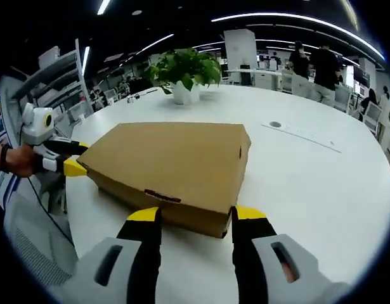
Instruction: Operate the shoe box by opening the lid, removing the specified soft item, and placing it in the target area until the item is outside and the box remains undamaged.
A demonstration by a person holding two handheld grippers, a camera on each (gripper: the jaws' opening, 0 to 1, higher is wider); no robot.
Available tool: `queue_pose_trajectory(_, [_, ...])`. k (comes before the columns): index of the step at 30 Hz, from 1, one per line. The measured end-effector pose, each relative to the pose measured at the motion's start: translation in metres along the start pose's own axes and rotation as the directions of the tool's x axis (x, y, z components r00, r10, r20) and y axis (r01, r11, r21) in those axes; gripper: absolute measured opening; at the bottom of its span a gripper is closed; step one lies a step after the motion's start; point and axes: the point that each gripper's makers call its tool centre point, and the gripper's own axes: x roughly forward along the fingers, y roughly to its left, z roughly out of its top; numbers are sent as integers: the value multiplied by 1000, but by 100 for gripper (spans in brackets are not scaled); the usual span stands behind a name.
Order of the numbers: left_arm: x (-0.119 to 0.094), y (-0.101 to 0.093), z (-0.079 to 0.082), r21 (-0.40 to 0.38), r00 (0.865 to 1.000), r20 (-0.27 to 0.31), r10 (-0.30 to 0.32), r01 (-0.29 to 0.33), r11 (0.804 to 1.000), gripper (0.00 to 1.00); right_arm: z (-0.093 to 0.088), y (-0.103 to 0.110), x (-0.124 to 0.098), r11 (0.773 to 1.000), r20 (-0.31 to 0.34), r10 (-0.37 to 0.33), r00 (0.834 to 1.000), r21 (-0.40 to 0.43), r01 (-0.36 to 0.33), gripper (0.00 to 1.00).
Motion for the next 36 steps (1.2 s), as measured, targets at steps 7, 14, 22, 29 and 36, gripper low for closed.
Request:
queue_pose_trajectory(7, [-1, 0, 2, -9, 1000, -17, 6, -6, 1000, 52, 1, 0, -2, 1000, 9, -10, 1000, 14, 10, 40])
queue_pose_trajectory(14, [-12, 0, 15, -34, 1000, 14, 23, -22, 999, 51, 13, 3, -11, 999, 54, -13, 998, 48, 10, 40])
queue_pose_trajectory(22, [-24, -1, 37, -26, 998, 56, 30, -29, 999, 50, 35, 8, -24, 993, 136, -23, 990, 114, 8, 39])
queue_pose_trajectory(29, [-35, -2, 63, -4, 994, 111, 16, -16, 1000, 52, 76, 5, -36, 990, 237, -45, 970, 139, 12, 38])
queue_pose_trajectory(36, [-44, -6, 84, 16, 989, 144, 27, -30, 999, 51, 105, 1, -38, 987, 292, -67, 954, 157, 21, 38])
